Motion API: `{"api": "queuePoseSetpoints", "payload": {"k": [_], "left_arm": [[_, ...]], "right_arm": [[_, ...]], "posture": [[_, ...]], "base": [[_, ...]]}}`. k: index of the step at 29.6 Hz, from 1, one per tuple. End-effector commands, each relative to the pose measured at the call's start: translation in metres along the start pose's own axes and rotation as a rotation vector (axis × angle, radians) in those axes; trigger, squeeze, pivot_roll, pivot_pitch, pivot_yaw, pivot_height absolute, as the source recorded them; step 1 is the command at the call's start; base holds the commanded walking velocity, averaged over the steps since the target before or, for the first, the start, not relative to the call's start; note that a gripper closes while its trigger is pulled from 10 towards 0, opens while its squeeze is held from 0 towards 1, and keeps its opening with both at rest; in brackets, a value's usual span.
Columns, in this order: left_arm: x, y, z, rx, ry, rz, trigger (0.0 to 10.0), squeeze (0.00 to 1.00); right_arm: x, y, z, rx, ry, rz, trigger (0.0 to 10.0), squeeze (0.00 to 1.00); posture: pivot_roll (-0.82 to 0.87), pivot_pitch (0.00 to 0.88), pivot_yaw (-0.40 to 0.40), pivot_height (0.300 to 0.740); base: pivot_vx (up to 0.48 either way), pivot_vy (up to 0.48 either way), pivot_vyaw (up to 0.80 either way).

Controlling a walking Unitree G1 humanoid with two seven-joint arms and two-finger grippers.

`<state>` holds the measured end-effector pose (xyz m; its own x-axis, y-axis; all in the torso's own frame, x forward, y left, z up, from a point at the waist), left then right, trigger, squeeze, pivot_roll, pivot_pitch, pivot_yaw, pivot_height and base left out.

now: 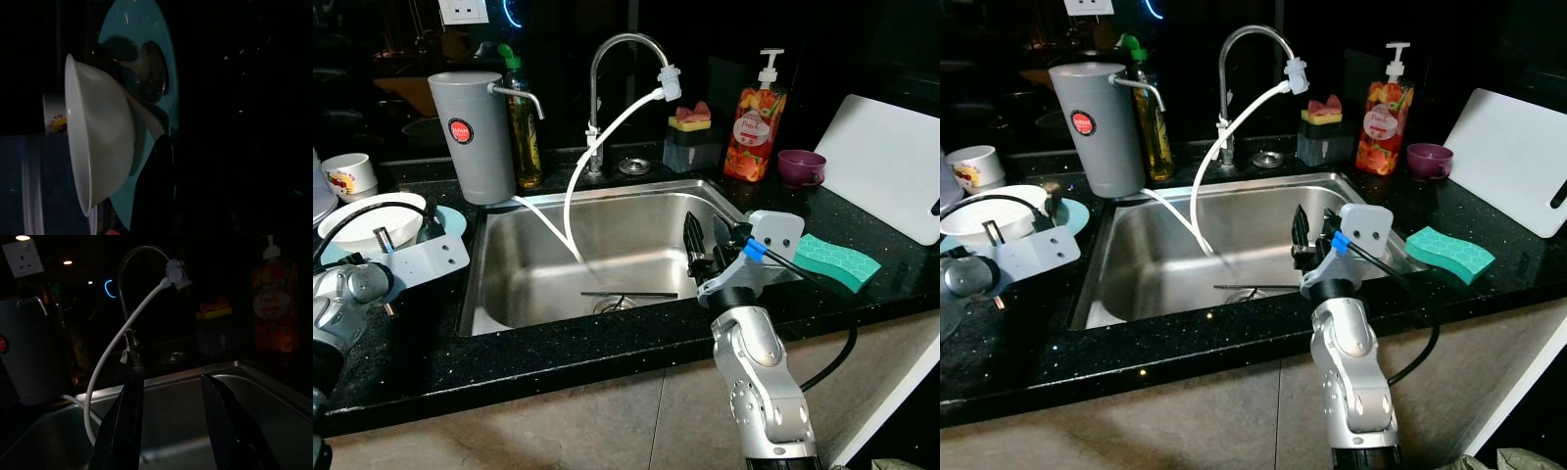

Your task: Kitchen organization

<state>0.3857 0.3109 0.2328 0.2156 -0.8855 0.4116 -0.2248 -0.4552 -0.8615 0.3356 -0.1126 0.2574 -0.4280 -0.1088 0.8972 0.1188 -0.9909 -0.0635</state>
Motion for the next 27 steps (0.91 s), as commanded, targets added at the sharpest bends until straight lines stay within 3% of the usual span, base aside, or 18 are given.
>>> {"api": "queuePoseSetpoints", "payload": {"k": [1, 4, 10, 15, 17, 27], "left_arm": [[-0.003, 0.018, 0.002, -0.106, -0.004, -0.031, 10.0, 0.0], [0.009, 0.023, -0.004, -0.198, 0.061, -0.053, 10.0, 0.0], [0.035, 0.018, -0.019, -0.192, 0.159, -0.015, 10.0, 0.0], [0.042, 0.018, -0.029, -0.191, 0.182, 0.008, 10.0, 0.0], [0.034, 0.022, -0.045, -0.238, 0.166, 0.046, 10.0, 0.0], [0.019, 0.037, -0.076, -0.288, 0.113, 0.063, 10.0, 0.0]], "right_arm": [[0.004, -0.004, 0.002, 0.014, 0.01, 0.012, 10.0, 0.0], [0.003, -0.003, 0.001, 0.01, 0.007, 0.011, 10.0, 0.0], [0.003, -0.002, 0.0, 0.006, 0.005, 0.011, 10.0, 0.0], [0.003, -0.003, 0.001, 0.009, 0.004, 0.011, 10.0, 0.0], [0.003, -0.003, 0.002, 0.012, 0.007, 0.012, 10.0, 0.0], [0.002, -0.005, 0.003, 0.028, 0.005, 0.016, 10.0, 0.0]], "posture": [[0.17, 0.123, -0.022, 0.74], [0.17, 0.124, -0.018, 0.74], [0.16, 0.126, -0.017, 0.74], [0.17, 0.131, -0.025, 0.74], [0.17, 0.129, -0.023, 0.74], [0.19, 0.132, -0.03, 0.74]], "base": [[0.0, 0.0, 0.0], [0.0, 0.0, 0.0], [0.0, 0.0, 0.0], [0.0, 0.0, 0.0], [0.0, 0.0, 0.0], [0.0, 0.0, 0.0]]}}
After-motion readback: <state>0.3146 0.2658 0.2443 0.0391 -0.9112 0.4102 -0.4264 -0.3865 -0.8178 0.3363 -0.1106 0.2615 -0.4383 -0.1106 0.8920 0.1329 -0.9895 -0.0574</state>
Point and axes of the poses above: a point about 5 cm out from each wrist's last joint towards the gripper, its own z axis pointing out of the wrist towards the gripper, its own x axis along the axis of the wrist's last joint, y = z × x, the point moved 2 cm from there along z, pointing out of the wrist towards the gripper, and after that the axes turned 7 degrees about -z, right-handed, at the moved point
